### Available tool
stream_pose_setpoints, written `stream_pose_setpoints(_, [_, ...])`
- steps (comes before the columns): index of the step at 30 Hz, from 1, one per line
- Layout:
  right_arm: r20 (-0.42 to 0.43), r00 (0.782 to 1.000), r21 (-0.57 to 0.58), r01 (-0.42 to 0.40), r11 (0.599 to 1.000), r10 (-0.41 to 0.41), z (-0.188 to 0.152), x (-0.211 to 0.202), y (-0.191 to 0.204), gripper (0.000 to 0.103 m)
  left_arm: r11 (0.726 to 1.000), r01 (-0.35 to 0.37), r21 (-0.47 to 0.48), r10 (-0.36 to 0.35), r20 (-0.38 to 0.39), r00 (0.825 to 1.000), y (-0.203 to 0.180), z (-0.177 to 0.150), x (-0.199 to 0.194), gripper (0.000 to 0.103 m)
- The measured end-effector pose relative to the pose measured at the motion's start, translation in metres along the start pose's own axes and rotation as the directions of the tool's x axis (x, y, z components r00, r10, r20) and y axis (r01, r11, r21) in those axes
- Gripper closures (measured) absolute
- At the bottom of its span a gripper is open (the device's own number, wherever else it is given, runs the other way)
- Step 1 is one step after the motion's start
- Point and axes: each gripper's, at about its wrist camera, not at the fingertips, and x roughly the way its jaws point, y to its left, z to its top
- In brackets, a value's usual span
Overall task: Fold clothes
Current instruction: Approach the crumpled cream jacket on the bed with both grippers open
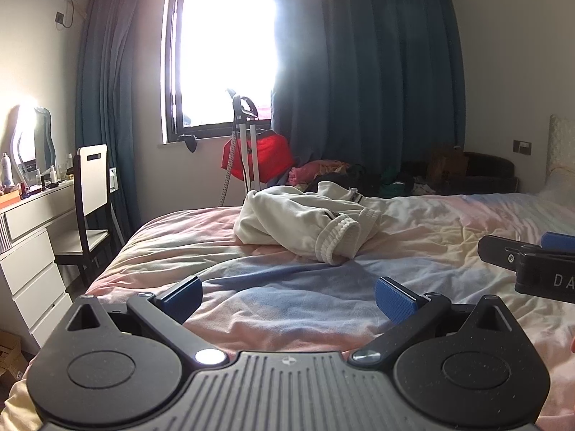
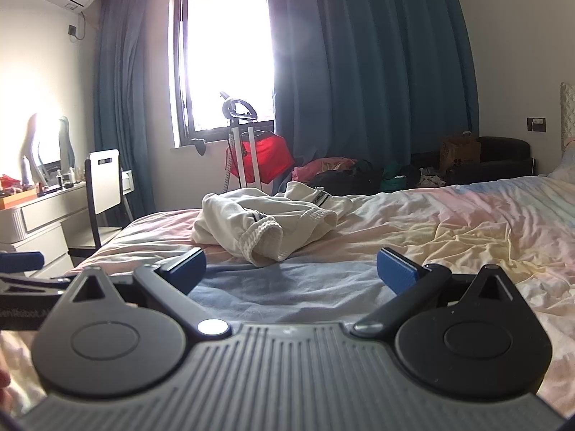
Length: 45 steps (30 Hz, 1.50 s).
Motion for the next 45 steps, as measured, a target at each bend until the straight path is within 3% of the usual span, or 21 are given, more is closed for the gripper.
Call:
stream_pose_setpoints(5, [0.022,1.0,0.009,-0.001,1.0,0.0,0.0,-0.009,-0.003,0.0,1.0,-0.01,-0.009,0.01,0.006,1.0,0.001,0.0,0.0,0.0])
stream_pose_setpoints(9, [-0.008,1.0,0.008,0.0,1.0,0.0,0.002,0.0,0.003,0.0,1.0,-0.018,-0.017,0.018,0.012,1.0,0.002,0.0,0.0,0.0])
stream_pose_setpoints(16, [-0.011,0.998,-0.008,0.061,0.998,-0.061,0.002,-0.001,0.01,0.0,0.999,-0.023,-0.041,0.024,0.037,0.999,0.006,0.0,-0.002,0.0])
stream_pose_setpoints(20, [-0.02,1.0,0.058,0.003,0.998,-0.002,0.002,-0.001,0.002,0.001,0.998,-0.024,-0.055,0.027,0.053,0.998,0.009,0.001,-0.004,0.0])
stream_pose_setpoints(22, [-0.01,1.0,0.036,0.013,0.999,-0.012,0.001,-0.003,0.005,0.008,0.998,-0.025,-0.063,0.029,0.061,0.998,0.01,0.001,-0.004,0.0])
stream_pose_setpoints(23, [-0.008,1.0,0.023,0.016,1.0,-0.016,0.0,-0.003,0.006,0.019,0.997,-0.026,-0.067,0.031,0.065,0.997,0.011,0.001,-0.005,0.0])
stream_pose_setpoints(25, [-0.007,1.0,0.011,0.01,1.0,-0.01,-0.001,-0.003,0.008,0.03,0.997,-0.03,-0.076,0.035,0.073,0.997,0.012,0.001,-0.006,0.0])
stream_pose_setpoints(28, [-0.01,1.0,0.004,-0.01,1.0,0.01,-0.002,-0.003,0.01,0.04,0.995,-0.035,-0.09,0.042,0.084,0.996,0.014,0.002,-0.008,0.0])
stream_pose_setpoints(32, [0.019,0.999,-0.001,-0.027,1.0,0.027,-0.001,-0.005,0.014,0.04,0.993,-0.041,-0.108,0.052,0.099,0.994,0.017,0.002,-0.011,0.0])
stream_pose_setpoints(40, [-0.022,0.998,0.022,-0.065,0.998,0.066,-0.002,-0.003,0.02,0.036,0.991,-0.052,-0.122,0.067,0.124,0.99,0.019,0.003,-0.015,0.0])
stream_pose_setpoints(42, [-0.024,0.999,0.022,-0.045,0.999,0.046,-0.002,-0.002,0.019,0.026,0.992,-0.051,-0.118,0.065,0.119,0.991,0.018,0.002,-0.014,0.0])
stream_pose_setpoints(43, [-0.022,0.999,0.017,-0.031,0.999,0.032,-0.002,-0.002,0.019,0.016,0.992,-0.051,-0.116,0.065,0.116,0.991,0.017,0.002,-0.013,0.0])
stream_pose_setpoints(45, [-0.026,0.999,0.013,-0.019,1.0,0.019,-0.002,-0.001,0.017,0.016,0.992,-0.055,-0.11,0.067,0.113,0.991,0.016,0.002,-0.012,0.0])
